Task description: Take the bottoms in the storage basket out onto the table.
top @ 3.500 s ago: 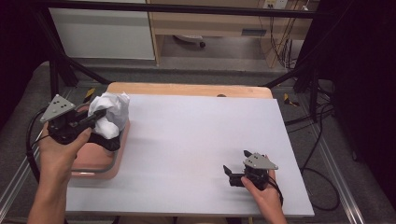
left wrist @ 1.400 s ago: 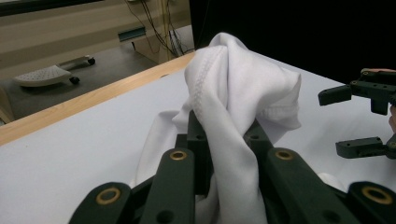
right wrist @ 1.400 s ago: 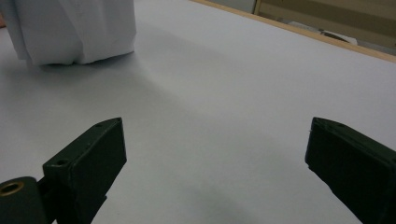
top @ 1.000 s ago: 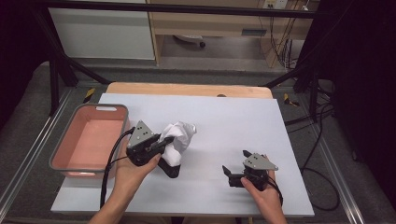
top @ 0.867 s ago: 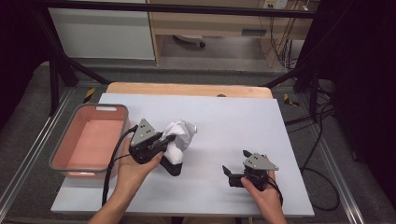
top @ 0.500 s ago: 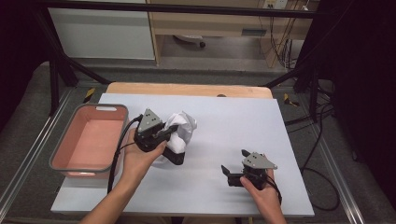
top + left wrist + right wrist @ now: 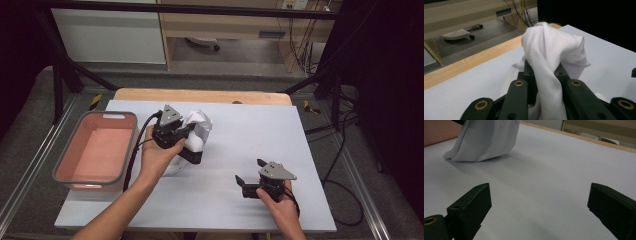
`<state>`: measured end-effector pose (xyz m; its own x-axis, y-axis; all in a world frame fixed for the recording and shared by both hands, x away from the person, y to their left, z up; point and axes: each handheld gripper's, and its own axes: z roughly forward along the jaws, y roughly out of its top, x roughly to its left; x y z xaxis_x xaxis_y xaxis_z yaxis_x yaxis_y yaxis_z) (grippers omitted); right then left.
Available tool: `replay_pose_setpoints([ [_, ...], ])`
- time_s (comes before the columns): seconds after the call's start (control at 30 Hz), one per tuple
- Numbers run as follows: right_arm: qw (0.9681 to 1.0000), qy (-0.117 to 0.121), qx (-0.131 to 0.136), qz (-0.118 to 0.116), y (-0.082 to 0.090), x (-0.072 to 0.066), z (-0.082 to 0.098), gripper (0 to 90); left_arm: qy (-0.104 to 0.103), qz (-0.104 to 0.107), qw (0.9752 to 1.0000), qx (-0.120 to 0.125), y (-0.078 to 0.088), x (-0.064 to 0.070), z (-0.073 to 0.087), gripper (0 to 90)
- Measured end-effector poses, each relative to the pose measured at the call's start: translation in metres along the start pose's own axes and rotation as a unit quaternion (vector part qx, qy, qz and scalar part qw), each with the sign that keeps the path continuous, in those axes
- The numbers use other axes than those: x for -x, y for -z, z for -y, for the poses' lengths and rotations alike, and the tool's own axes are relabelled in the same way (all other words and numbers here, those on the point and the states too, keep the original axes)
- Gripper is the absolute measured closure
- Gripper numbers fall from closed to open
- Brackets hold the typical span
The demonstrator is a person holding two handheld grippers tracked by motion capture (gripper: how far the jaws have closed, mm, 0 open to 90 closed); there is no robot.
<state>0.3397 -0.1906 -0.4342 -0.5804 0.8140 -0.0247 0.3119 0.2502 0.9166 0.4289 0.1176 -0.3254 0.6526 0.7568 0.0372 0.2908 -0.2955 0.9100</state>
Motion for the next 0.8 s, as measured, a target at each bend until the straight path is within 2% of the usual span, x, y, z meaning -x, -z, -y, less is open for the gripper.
replay_pose_setpoints([
  [0.2, 1.0000, 0.000, -0.006, -0.003, -0.001, 0.001, 0.000, 4.9, -0.008, 0.006, 0.9999, -0.007, -0.008, 0.004, 0.002, 78.1],
  [0.5, 0.9999, -0.001, -0.014, -0.006, 0.000, 0.002, 0.001, 5.1, 0.005, 0.011, 0.9998, -0.015, -0.018, 0.004, 0.010, 78.1],
  [0.57, 0.9998, -0.003, -0.018, -0.009, -0.001, 0.001, 0.001, 5.0, 0.016, 0.017, 0.9996, -0.017, -0.022, 0.005, 0.013, 78.0],
  [0.8, 0.9997, -0.001, -0.021, -0.011, -0.001, 0.000, 0.001, 4.9, 0.016, 0.020, 0.9993, -0.028, -0.028, 0.008, 0.021, 78.0],
])
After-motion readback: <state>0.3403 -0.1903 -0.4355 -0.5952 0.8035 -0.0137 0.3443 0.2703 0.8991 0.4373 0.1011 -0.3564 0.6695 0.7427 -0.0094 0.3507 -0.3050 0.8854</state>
